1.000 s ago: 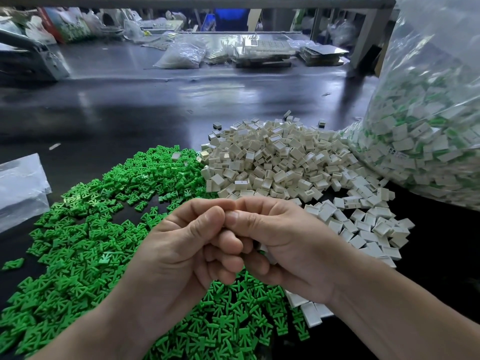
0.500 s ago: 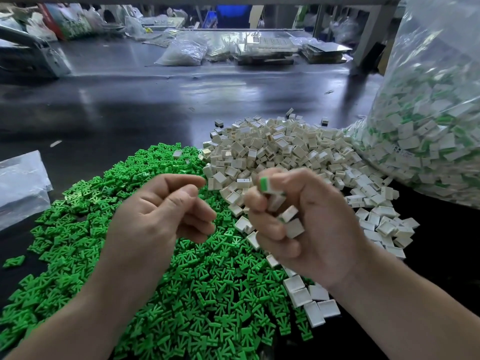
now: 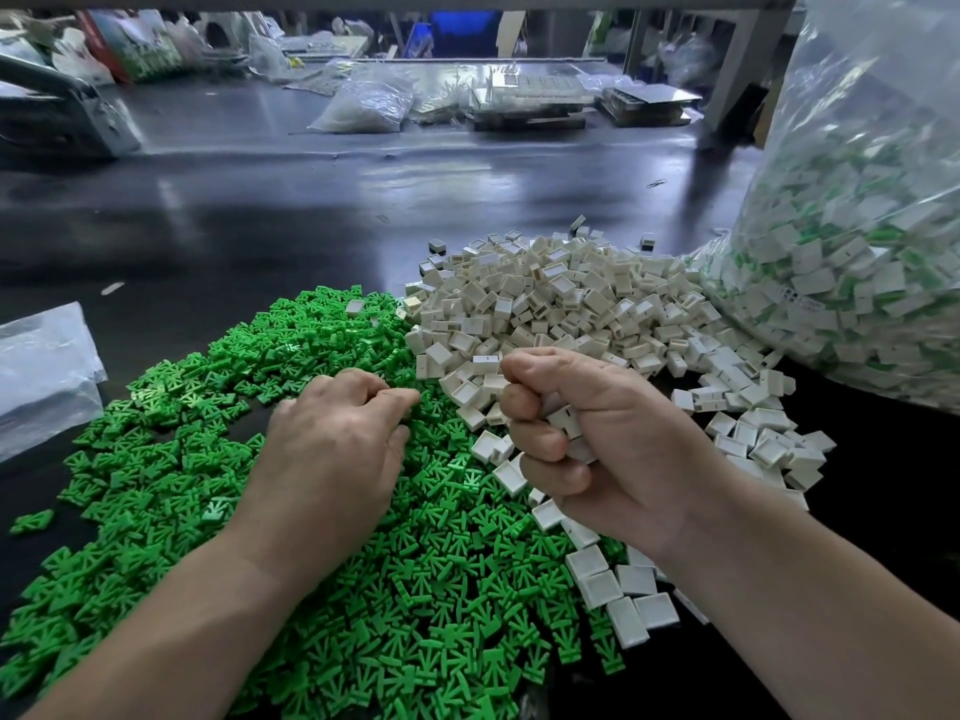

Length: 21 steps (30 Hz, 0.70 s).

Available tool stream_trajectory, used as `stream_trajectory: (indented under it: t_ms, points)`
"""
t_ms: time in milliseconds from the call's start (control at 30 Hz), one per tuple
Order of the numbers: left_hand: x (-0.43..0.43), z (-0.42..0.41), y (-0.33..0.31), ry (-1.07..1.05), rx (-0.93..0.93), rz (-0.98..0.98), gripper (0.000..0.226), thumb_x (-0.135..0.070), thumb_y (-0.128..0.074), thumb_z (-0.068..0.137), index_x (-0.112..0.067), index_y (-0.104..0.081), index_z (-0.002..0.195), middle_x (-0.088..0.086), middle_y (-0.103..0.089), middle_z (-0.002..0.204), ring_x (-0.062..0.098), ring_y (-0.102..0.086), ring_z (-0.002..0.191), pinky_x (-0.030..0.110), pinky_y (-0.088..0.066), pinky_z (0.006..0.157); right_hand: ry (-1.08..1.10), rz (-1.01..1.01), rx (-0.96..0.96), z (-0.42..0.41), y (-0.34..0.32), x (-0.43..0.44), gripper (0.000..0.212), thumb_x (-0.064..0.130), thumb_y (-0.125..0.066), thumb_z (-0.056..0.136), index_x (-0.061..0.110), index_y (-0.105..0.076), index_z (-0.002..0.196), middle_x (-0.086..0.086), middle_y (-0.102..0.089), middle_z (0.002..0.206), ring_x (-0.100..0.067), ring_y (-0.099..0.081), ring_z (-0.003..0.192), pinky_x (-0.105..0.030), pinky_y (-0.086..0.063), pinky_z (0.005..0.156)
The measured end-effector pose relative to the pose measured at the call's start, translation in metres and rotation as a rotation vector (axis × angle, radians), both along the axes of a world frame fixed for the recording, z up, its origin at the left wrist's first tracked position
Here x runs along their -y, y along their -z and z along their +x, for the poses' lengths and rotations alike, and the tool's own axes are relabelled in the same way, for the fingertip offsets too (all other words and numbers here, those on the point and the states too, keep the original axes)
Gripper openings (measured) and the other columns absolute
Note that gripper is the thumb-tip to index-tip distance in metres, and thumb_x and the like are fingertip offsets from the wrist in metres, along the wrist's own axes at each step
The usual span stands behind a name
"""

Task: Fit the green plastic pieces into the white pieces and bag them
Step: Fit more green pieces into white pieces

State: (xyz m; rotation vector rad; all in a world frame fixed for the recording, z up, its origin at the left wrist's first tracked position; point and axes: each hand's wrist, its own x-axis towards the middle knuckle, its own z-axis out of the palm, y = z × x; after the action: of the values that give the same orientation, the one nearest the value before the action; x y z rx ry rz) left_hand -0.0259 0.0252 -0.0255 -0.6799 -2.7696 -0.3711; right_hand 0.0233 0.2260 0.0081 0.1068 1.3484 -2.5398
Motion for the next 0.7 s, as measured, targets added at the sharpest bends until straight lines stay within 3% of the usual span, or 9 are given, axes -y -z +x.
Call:
stream_trajectory:
  t_ms: [100,200,333,500,700]
  points:
    - [-0.001,-0.0033,-0.0002,-0.059,0.096,-0.023,0.04,-0.027,-0.049,0.095,-0.034,-0.056,0.134,-0.004,-0.054,0.115,0.018,-0.045,0.11,0.044,-0.037,0.093,-0.016,0.024,0.005,-0.0001,0.0026,0.0013,0.009,0.017,-0.066,0.081,0.014,-0.058,0.083,-0.002,-0.055,0.068,-0.007,-0.046,0.043,-0.016,-0.032,0.032]
    - [0.0011,-0.0053,-0.0027,-0.082,0.112,-0.023,0.032,-0.034,-0.048,0.094,-0.041,-0.059,0.123,-0.01,-0.048,0.105,0.013,-0.042,0.106,0.04,-0.033,0.092,-0.023,0.056,0.002,0.0007,0.0041,0.0035,0.012,0.017,-0.068,0.08,0.013,-0.059,0.088,-0.003,-0.055,0.069,-0.008,-0.046,0.044,-0.017,-0.032,0.032]
    - [0.0042,-0.0044,-0.007,-0.086,0.123,0.008,0.017,-0.043,-0.053,0.092,-0.042,-0.062,0.106,-0.012,-0.048,0.1,0.014,-0.045,0.104,0.041,-0.034,0.092,-0.029,0.101,-0.002,0.0016,0.0042,0.0044,0.015,0.019,-0.07,0.077,0.013,-0.061,0.088,-0.002,-0.056,0.069,-0.009,-0.046,0.045,-0.017,-0.032,0.033]
    - [0.0043,-0.0064,-0.0064,-0.089,0.16,-0.055,0.036,-0.043,-0.046,0.095,-0.047,-0.052,0.131,-0.014,-0.042,0.103,0.01,-0.038,0.107,0.039,-0.03,0.095,-0.023,0.141,0.015,0.0026,0.0052,0.0048,0.007,0.014,-0.067,0.086,0.012,-0.061,0.089,-0.004,-0.057,0.069,-0.01,-0.046,0.046,-0.017,-0.031,0.033]
    - [0.006,-0.0056,-0.0053,-0.036,0.135,-0.002,0.026,-0.04,-0.052,0.092,-0.041,-0.06,0.116,-0.016,-0.047,0.113,0.01,-0.038,0.115,0.04,-0.028,0.1,-0.025,0.179,0.016,0.0032,0.0065,0.0069,0.004,0.01,-0.063,0.094,0.011,-0.059,0.092,-0.005,-0.057,0.07,-0.011,-0.046,0.046,-0.018,-0.028,0.036]
